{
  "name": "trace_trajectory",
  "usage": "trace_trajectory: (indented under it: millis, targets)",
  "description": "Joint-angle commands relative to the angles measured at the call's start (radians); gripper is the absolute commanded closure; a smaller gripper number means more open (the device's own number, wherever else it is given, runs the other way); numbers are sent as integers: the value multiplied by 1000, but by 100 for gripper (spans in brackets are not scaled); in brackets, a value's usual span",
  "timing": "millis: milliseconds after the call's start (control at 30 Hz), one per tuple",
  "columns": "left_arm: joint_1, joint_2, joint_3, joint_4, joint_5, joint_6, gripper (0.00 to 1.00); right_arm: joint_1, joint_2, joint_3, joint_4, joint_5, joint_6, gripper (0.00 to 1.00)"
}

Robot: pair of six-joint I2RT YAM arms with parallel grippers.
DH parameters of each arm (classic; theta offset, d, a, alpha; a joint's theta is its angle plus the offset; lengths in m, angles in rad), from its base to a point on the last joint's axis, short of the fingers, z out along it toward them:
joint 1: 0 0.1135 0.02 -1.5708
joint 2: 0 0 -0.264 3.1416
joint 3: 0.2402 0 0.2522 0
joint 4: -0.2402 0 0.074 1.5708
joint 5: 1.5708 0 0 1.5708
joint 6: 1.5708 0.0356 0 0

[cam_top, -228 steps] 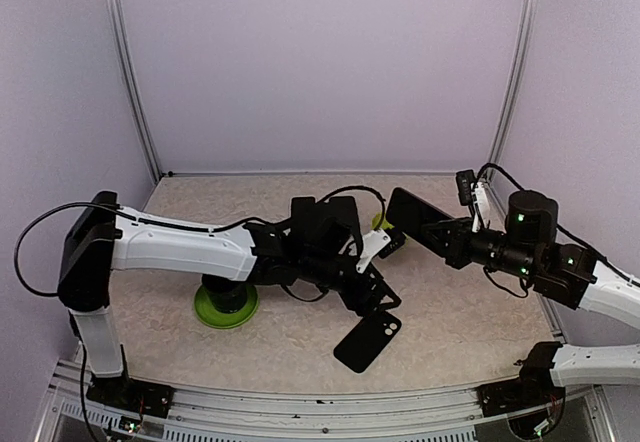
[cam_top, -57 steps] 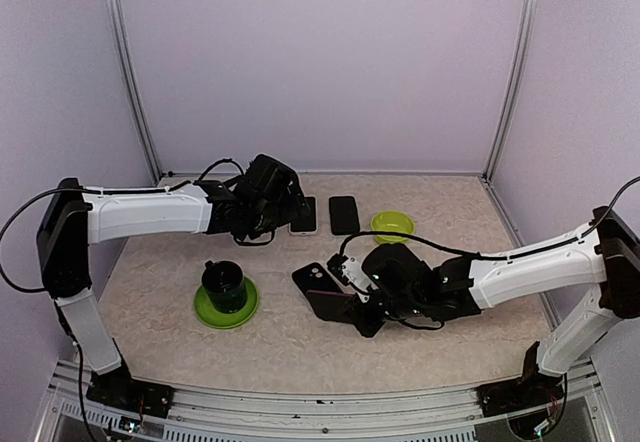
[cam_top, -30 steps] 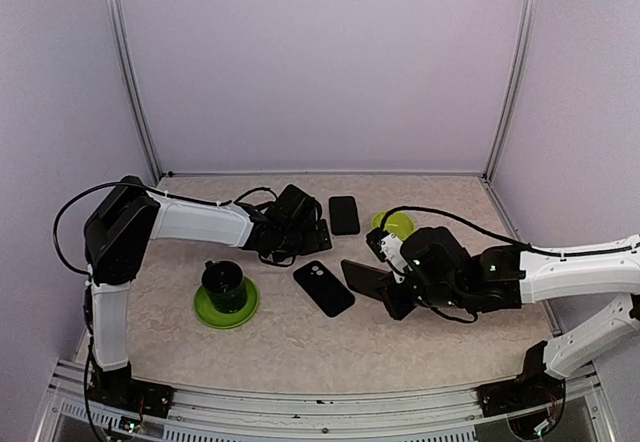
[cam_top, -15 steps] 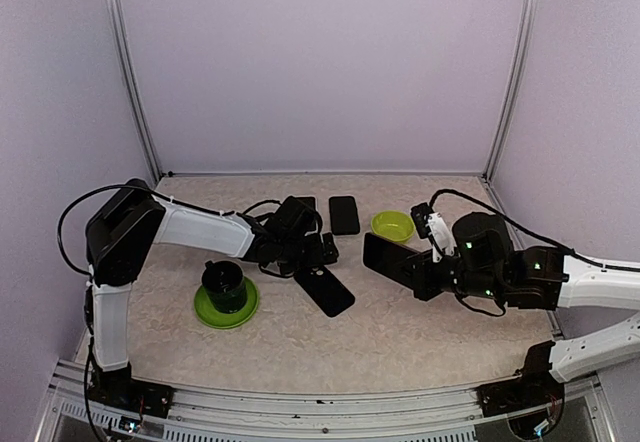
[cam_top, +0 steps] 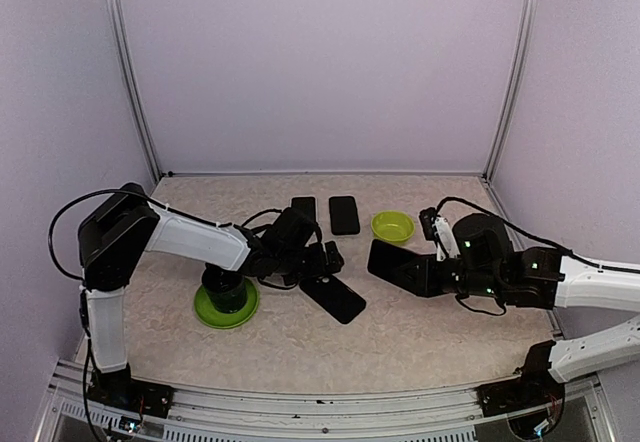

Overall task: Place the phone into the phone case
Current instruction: Move the phone case to the center of the board.

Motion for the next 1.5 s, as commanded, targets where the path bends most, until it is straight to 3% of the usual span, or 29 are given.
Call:
trace_trajectory:
  millis: [0,233,733,1467]
  targets:
    - [-47,-25,-36,-4,35,-58,1,-17,44,11,37,-75,70,100]
    - [-79,-51,-99,51,44,-96,1,-32,104,11,70,-162,129,100]
    - [-81,-111,-215,197,64,-118,1,-143,178,-127,351,-398,349,100]
    - [-78,-145,-317,351,108,-121,1,-190,460,-76,621,-585,481,100]
